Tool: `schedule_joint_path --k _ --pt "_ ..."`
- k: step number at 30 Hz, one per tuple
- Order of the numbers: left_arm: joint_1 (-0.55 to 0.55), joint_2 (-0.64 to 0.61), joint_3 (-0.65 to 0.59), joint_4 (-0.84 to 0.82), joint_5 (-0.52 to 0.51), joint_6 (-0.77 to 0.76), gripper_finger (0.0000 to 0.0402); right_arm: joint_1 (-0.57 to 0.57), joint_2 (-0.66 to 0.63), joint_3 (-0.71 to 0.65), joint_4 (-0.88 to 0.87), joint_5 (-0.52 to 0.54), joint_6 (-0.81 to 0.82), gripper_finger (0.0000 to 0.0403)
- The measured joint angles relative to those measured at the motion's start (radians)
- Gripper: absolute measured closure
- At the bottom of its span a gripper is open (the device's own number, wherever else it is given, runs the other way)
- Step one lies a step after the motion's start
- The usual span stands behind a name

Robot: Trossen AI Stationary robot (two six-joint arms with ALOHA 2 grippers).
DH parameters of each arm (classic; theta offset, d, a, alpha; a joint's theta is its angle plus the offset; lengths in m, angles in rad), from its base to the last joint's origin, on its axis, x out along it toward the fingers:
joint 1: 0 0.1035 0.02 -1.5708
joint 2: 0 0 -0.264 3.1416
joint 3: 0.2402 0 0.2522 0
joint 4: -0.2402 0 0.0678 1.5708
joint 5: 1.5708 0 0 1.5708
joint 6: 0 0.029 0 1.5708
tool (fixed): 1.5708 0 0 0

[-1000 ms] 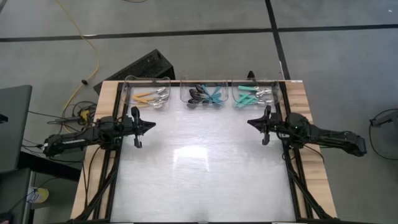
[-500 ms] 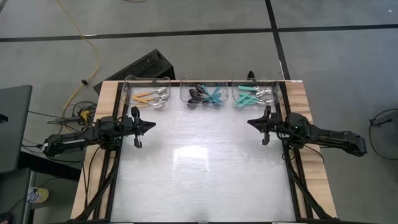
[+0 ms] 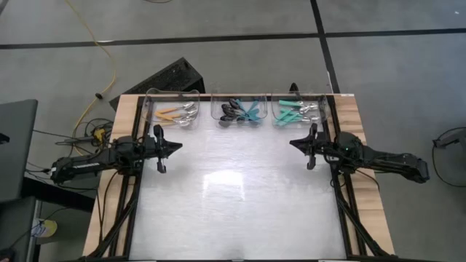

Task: Sort silverware by color (type)
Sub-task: Return to Home Position

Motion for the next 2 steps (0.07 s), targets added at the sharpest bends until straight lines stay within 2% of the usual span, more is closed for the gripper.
schedule_joint_path --k 2 --pt "0.000 0.000 0.000 0.000 0.000 0.000 0.0401 0.000 0.000 0.000 0.000 0.000 0.000 0.0372"
